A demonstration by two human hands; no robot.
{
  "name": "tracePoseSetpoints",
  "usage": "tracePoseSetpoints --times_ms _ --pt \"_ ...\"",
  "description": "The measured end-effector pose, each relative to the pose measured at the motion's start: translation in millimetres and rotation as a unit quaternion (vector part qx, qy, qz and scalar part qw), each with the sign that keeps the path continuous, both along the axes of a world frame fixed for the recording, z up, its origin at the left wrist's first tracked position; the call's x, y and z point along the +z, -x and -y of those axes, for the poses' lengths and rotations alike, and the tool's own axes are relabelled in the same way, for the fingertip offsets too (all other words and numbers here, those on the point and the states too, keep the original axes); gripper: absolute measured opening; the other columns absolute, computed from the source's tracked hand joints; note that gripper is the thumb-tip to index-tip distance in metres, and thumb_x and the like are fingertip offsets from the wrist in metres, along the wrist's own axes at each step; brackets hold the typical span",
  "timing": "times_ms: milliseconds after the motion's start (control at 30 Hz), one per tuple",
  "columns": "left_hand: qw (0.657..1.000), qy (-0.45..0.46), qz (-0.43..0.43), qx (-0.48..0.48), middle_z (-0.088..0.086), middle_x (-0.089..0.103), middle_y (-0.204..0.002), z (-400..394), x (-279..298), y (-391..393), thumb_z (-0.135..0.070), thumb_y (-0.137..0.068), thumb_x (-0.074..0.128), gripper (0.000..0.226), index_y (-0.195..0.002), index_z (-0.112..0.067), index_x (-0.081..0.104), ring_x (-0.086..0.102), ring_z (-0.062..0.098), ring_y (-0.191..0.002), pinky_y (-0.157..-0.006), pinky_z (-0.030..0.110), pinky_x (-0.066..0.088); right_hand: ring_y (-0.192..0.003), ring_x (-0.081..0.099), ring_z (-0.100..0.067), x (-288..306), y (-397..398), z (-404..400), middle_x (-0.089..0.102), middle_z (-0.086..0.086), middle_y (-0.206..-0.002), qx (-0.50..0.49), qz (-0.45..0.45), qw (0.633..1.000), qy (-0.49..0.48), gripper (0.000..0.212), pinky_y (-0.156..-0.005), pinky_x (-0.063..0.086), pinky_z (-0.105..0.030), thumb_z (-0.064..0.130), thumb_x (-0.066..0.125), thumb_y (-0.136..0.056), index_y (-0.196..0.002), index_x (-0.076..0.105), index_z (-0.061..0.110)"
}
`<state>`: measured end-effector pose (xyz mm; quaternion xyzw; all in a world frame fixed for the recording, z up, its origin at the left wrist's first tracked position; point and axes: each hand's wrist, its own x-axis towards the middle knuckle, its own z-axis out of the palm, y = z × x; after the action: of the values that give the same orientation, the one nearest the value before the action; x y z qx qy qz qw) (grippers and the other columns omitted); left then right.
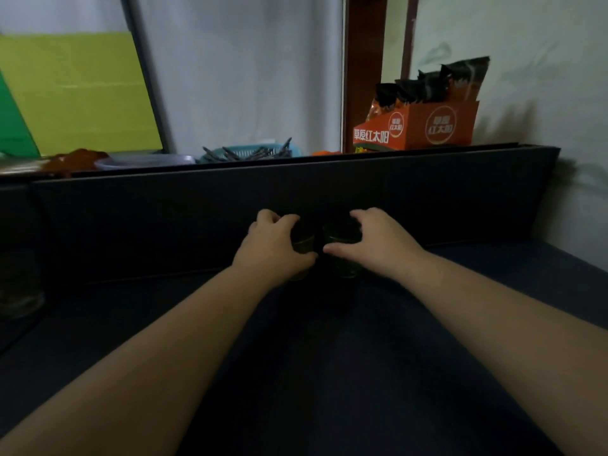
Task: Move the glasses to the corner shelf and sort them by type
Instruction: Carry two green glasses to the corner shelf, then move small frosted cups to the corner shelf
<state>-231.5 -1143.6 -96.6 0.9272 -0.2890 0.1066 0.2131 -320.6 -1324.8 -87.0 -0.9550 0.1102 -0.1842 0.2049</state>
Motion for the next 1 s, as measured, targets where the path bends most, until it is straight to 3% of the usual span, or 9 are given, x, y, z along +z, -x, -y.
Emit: tracePoseSetpoints --times_ms 200,400,633,1000 --pt "0.999 0.037 -0.009 0.036 0.003 0.029 -0.148 -17.4 -1.4 30.4 -0.064 -0.066 0.075 0.101 -0.15 -0.034 0.026 0.04 0.023 -0.128 -0.103 0.041 0.043 -0.116 0.053 -0.018 0.0 43.9 13.9 0.048 0.0 -0.131 0.033 0.039 0.997 0.05 0.081 -0.096 0.049 -0.037 0.06 0.074 -0.076 -0.141 0.048 0.019" --pt "0.992 0.028 0.067 0.101 0.002 0.036 -0.148 -50.9 5.9 97.4 -0.057 -0.081 0.064 0.081 -0.148 -0.021 0.036 0.037 0.021 -0.133 -0.106 0.037 0.037 -0.112 0.049 -0.012 1.5 91.9 1.7 0.048 0.008 -0.121 0.117 0.107 0.982 0.104 0.055 -0.091 0.047 -0.03 0.049 0.069 -0.083 -0.129 0.054 0.024" --pt "0.971 0.027 0.103 0.216 -0.002 0.042 -0.144 -115.7 -13.5 171.6 -0.059 -0.078 0.062 0.081 -0.146 -0.021 0.04 0.04 0.021 -0.131 -0.106 0.038 0.037 -0.123 0.044 -0.007 1.0 116.9 -50.8 0.046 0.013 -0.134 0.252 0.077 0.961 0.079 0.064 -0.097 0.043 -0.027 0.057 0.062 -0.087 -0.143 0.043 0.032" --pt "0.945 -0.026 0.115 0.305 -0.006 0.043 -0.142 -273.5 -20.2 215.4 -0.059 -0.079 0.063 0.078 -0.146 -0.027 0.041 0.04 0.019 -0.13 -0.104 0.037 0.038 -0.124 0.043 -0.006 -5.9 107.7 -196.2 0.046 0.013 -0.134 0.332 0.116 0.933 0.073 0.063 -0.097 0.04 -0.023 0.055 0.059 -0.09 -0.145 0.042 0.029"
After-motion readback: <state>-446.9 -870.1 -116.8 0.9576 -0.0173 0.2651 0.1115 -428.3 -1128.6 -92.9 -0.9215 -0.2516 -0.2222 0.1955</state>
